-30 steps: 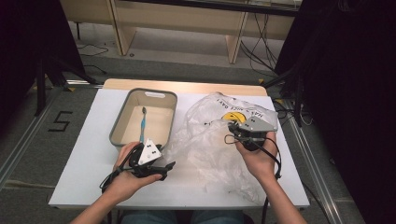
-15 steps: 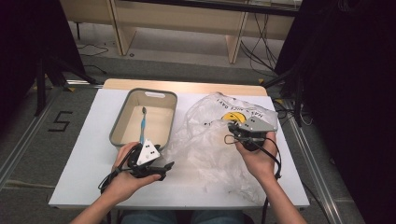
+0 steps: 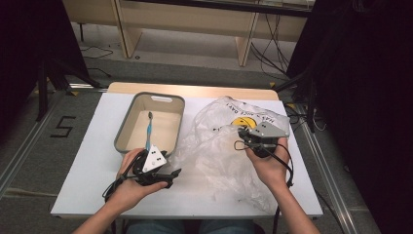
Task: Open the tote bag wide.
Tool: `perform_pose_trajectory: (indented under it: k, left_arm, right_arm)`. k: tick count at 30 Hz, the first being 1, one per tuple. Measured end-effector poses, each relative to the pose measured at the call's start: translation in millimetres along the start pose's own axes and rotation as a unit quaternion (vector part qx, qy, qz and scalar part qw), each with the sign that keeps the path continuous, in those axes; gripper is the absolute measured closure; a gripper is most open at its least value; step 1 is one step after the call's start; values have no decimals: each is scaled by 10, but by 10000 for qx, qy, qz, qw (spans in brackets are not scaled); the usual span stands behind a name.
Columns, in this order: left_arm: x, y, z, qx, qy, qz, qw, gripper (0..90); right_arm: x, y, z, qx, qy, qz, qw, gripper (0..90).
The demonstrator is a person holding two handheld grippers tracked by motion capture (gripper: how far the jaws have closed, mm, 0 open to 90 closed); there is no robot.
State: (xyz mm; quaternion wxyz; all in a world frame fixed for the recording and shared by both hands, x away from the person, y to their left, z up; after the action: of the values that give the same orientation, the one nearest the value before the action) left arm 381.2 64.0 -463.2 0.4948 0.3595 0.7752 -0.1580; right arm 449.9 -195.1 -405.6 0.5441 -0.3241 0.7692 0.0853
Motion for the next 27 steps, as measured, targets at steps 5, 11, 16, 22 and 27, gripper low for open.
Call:
perform_pose_trajectory:
  k: [5, 11, 16, 22, 27]
  left_arm:
    - [5, -1, 4, 8, 11, -1, 10000, 264]
    - [3, -1, 4, 5, 9, 2, 10000, 264]
    - [3, 2, 4, -14, -4, -23, 10000, 265]
    - [3, 2, 3, -17, -3, -25, 10000, 265]
    - [2, 4, 4, -20, -7, -33, 10000, 265]
  right_arm:
    - [1, -1, 0, 1, -1, 3, 10000, 900]
    - [0, -3, -1, 1, -3, 4, 10000, 900]
    - [1, 0, 1, 1, -5, 16, 10000, 900]
    - [2, -1, 0, 2, -6, 18, 10000, 900]
    - [3, -2, 0, 0, -5, 18, 10000, 900]
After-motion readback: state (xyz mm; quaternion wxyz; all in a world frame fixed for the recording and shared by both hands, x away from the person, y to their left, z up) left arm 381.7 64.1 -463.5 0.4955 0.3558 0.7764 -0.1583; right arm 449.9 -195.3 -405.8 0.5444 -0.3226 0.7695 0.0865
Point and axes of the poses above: each handheld gripper's, and its own axes: z roughly forward along the jaws, x roughly out of its underside, y roughly to its left, the point moved 7 cm from there along z, roughly forward along the jaws, and after that the axes turned 4 degrees about -y, right-handed, at the moved point
